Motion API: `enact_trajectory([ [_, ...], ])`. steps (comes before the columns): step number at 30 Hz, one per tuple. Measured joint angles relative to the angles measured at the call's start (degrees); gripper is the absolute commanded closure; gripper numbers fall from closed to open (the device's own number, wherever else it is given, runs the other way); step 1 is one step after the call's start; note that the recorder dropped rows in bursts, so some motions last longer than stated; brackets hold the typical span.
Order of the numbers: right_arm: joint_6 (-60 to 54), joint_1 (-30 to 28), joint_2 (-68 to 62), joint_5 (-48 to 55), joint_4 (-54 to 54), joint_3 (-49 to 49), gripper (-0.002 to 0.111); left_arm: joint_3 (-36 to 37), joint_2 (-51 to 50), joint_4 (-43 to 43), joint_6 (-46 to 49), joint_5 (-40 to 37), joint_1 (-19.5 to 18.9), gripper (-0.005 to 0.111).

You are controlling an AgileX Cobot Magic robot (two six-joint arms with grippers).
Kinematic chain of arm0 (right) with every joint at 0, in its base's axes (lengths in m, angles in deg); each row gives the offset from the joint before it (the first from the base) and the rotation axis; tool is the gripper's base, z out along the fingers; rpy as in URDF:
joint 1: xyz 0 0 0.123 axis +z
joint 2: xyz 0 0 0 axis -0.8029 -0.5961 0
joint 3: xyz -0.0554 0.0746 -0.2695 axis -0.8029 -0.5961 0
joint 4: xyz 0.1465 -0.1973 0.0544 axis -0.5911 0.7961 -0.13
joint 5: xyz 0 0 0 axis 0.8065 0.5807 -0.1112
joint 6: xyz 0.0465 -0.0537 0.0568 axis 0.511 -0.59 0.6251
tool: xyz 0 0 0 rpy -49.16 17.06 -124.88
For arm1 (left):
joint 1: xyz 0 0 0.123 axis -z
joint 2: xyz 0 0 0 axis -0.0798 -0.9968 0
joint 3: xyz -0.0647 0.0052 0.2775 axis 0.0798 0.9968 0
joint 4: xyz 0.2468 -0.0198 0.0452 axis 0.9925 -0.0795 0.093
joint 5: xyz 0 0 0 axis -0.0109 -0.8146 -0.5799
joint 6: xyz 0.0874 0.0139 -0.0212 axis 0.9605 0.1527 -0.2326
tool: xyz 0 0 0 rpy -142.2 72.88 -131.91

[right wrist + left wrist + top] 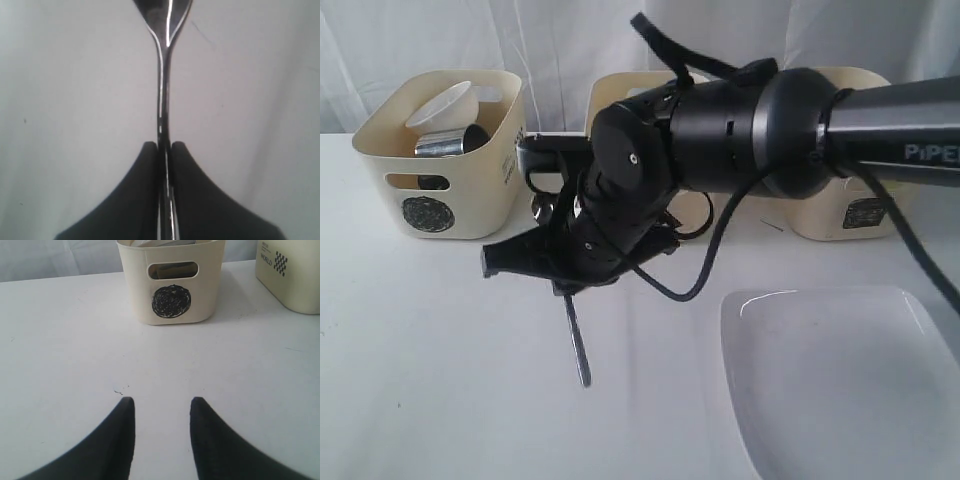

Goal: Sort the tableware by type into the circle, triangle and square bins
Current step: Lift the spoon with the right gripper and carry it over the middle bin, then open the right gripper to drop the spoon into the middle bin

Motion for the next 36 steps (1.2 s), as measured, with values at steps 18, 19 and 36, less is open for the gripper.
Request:
enact_trajectory([
  [18, -8.3, -12.92, 7.91, -16.15, 5.9, 4.62, 0.108, 0.0, 0.0, 0.0, 0.0, 0.0, 0.0, 0.065],
  [19, -8.52, -13.84, 7.78, -17.75, 5.9, 5.2, 0.108, 0.0, 0.0, 0.0, 0.0, 0.0, 0.0, 0.065],
  [36, -17.55, -21.47, -12.62, -21.76, 5.83, 25.36, 0.108, 0.0, 0.0, 0.0, 0.0, 0.0, 0.0, 0.065],
])
